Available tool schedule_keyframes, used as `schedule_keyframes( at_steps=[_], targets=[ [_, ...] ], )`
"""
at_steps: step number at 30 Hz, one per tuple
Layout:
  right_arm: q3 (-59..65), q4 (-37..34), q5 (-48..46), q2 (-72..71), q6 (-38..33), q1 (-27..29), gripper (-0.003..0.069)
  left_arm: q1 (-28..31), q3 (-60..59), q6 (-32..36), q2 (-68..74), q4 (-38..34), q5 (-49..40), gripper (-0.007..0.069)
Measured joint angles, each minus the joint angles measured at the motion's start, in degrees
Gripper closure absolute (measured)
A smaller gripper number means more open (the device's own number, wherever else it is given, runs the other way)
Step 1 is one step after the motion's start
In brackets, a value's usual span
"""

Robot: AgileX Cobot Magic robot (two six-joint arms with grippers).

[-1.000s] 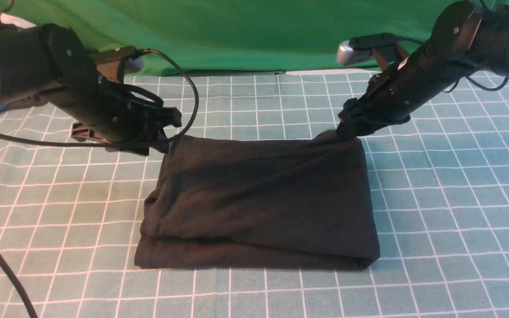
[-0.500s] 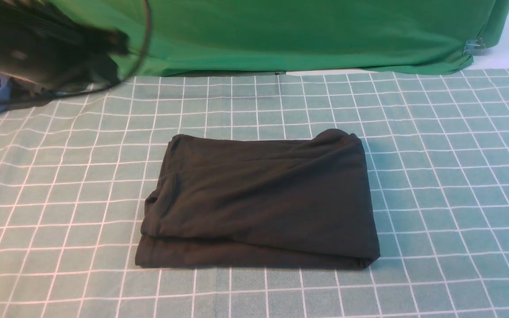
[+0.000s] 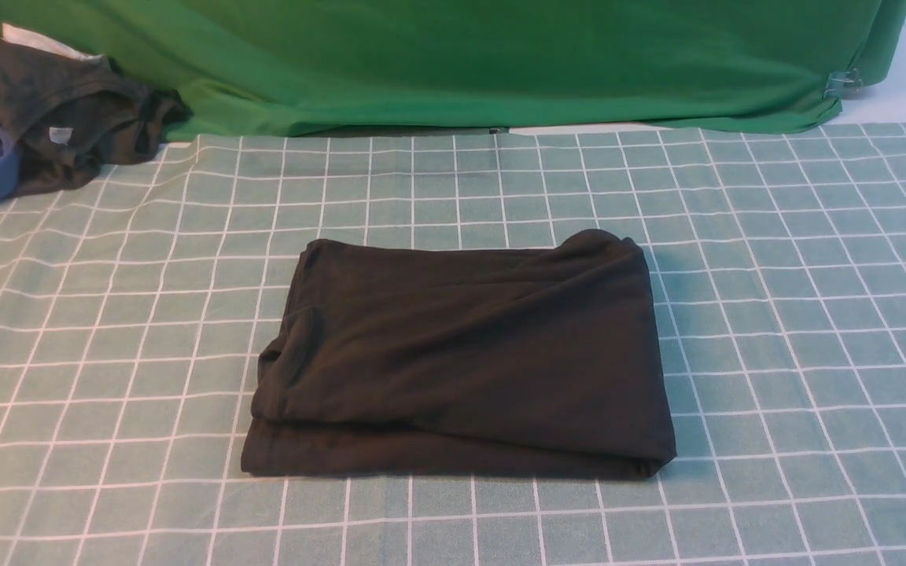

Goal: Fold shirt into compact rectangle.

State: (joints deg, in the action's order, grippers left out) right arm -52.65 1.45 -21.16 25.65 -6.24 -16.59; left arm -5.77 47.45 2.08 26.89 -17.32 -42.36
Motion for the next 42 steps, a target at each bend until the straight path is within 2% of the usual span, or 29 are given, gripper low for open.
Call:
schedule_keyframes(
  at_steps=[5, 11, 17, 22, 42],
  targets=[
    [19.16, 0.05, 15.87, -17.99, 0.24, 0.00, 0.0636, 0.00, -12.49, 0.00, -9.77, -0.51, 8.50, 0.0613],
    [24.73, 0.05, 22.65, -25.72, 0.29, 0.00, 0.0610, 0.00, -20.35, -0.04, -11.06, -4.11, 18.02, 0.0613],
    [24.73, 0.10, 23.56, -25.87, 0.38, 0.00, 0.0519, 0.00, -21.52, -0.04, -11.06, -4.47, 22.10, 0.0613],
    [24.73, 0.10, 23.56, -25.87, 0.43, 0.00, 0.0476, 0.00, -21.52, 0.01, -11.06, -4.42, 22.20, 0.0613],
    [24.73, 0.10, 23.56, -25.87, 0.43, 0.00, 0.0438, 0.00, -21.52, 0.21, -11.06, 1.28, 20.28, 0.0613]
  ],
)
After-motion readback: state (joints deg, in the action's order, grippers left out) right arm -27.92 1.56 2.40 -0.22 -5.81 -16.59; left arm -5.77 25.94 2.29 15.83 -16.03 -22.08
